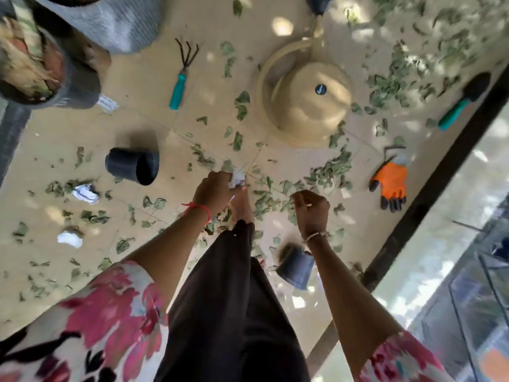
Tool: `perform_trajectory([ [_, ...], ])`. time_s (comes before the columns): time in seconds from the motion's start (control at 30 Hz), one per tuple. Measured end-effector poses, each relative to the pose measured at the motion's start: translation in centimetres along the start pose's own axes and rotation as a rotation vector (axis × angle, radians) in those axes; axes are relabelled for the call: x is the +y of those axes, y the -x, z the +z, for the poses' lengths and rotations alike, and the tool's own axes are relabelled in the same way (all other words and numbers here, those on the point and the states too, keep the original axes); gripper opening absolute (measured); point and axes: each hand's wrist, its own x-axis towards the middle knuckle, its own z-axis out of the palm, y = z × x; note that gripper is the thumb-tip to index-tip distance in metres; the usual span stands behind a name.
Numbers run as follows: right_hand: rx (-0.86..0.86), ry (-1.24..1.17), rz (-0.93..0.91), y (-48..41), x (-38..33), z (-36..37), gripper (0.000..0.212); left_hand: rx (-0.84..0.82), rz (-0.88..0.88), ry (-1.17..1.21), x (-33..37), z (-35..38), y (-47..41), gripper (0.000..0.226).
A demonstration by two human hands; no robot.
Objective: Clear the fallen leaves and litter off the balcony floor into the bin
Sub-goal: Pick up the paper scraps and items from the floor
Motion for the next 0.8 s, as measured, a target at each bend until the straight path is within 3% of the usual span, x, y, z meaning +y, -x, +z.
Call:
perform_trajectory([
  [0.1, 0.228, 0.21, 0.009, -1.9, 9.7, -1.4, 0.026, -0.043, 0.01, -0.114, -0.7, 1.6, 1.1, 0.046],
  [0.23, 0.234, 0.176, 0.011, 1.6, 13.1, -1.4, 0.014, -0.018, 0.113, -0.17, -1.4, 3.5, 3.4, 0.044],
  [0.4, 0.236, 0.178, 0.008, 6.8, 16.5, -0.9, 0.017, -0.017, 0.2, -0.244, -3.7, 5.4, 6.8, 0.041],
  [0.5, 0.228, 0.26, -0.024, 9.1, 19.0, 0.8, 0.034, -0.009, 0.226, -0.283, -6.0, 5.8, 8.2, 0.042],
  [0.6, 0.23, 0.287, -0.018, 11.0, 20.7, 2.6, 0.027, -0.011, 0.26, -0.327, -8.7, 5.7, 9.5, 0.043],
  [0.7, 0.282, 0.26, -0.017, 12.5, 22.7, 5.1, 0.037, -0.025, 0.281, -0.359, -11.6, 5.5, 10.6, 0.041],
  [0.8, 0.279, 0.209, 0.013, 14.0, 24.4, 8.0, 0.028, -0.054, 0.29, -0.385, -14.6, 5.2, 11.8, 0.043],
])
